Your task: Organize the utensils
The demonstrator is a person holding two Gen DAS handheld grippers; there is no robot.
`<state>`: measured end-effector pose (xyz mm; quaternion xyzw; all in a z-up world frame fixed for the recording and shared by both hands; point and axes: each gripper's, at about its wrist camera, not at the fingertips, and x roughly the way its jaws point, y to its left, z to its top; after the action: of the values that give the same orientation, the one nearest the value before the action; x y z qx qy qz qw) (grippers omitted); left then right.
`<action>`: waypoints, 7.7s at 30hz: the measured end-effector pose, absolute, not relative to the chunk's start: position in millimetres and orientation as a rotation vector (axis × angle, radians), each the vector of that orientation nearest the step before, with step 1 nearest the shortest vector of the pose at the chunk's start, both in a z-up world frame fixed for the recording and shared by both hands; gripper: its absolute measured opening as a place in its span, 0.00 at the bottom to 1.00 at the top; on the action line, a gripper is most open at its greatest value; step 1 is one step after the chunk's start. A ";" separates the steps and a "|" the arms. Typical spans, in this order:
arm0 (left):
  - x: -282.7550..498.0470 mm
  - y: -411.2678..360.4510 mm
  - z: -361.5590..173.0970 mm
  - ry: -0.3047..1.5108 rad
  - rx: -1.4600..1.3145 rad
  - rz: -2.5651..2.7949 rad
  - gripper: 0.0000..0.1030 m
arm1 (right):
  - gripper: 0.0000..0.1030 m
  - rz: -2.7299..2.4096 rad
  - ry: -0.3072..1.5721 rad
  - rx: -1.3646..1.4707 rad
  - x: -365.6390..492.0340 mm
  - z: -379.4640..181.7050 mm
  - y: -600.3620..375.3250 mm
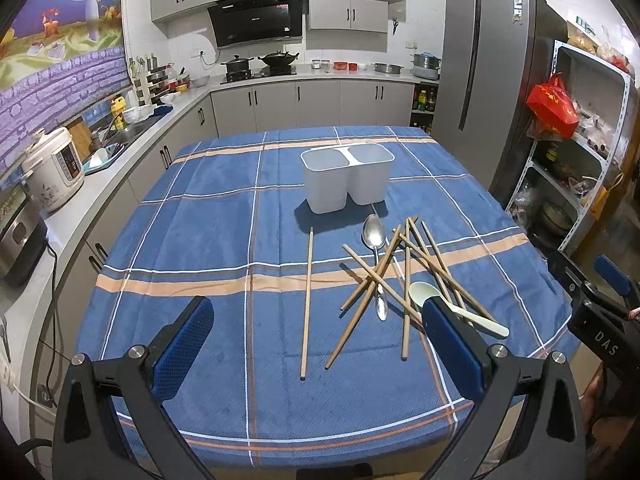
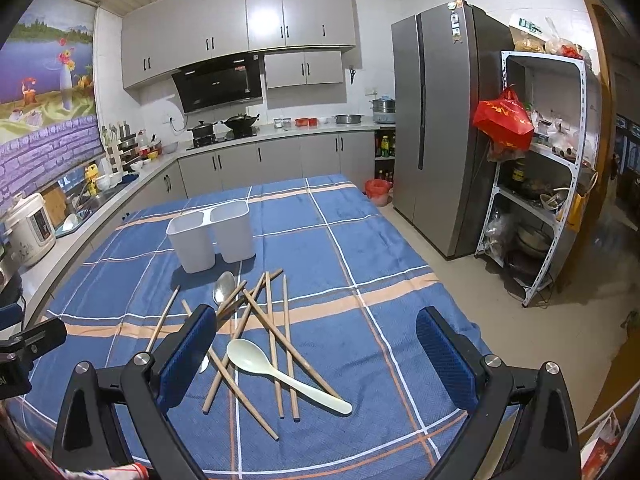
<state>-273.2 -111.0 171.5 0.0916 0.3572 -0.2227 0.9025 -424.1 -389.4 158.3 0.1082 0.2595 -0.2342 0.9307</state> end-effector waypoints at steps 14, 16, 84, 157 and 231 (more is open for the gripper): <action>-261.9 -121.3 158.9 0.796 0.191 -0.440 1.00 | 0.99 -0.473 0.539 0.235 -420.6 150.7 -397.9; -259.3 -123.8 157.0 0.801 0.195 -0.437 1.00 | 0.99 -0.473 0.529 0.234 -420.0 150.8 -399.9; -49.1 -186.5 41.2 1.112 0.145 -0.633 0.05 | 0.07 -0.006 1.107 0.135 -214.4 50.9 -429.7; -144.2 -136.7 173.3 0.763 0.015 -0.673 0.05 | 0.06 -0.136 0.747 0.391 -296.2 131.5 -473.8; 75.1 -208.2 80.0 1.045 -0.068 -0.556 0.07 | 0.17 -0.072 0.884 0.608 -87.9 89.9 -481.3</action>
<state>75.1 -208.2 80.0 -0.0319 0.4923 -0.2620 0.8294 -87.9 -481.3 89.9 0.2895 0.4209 -0.0342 0.8590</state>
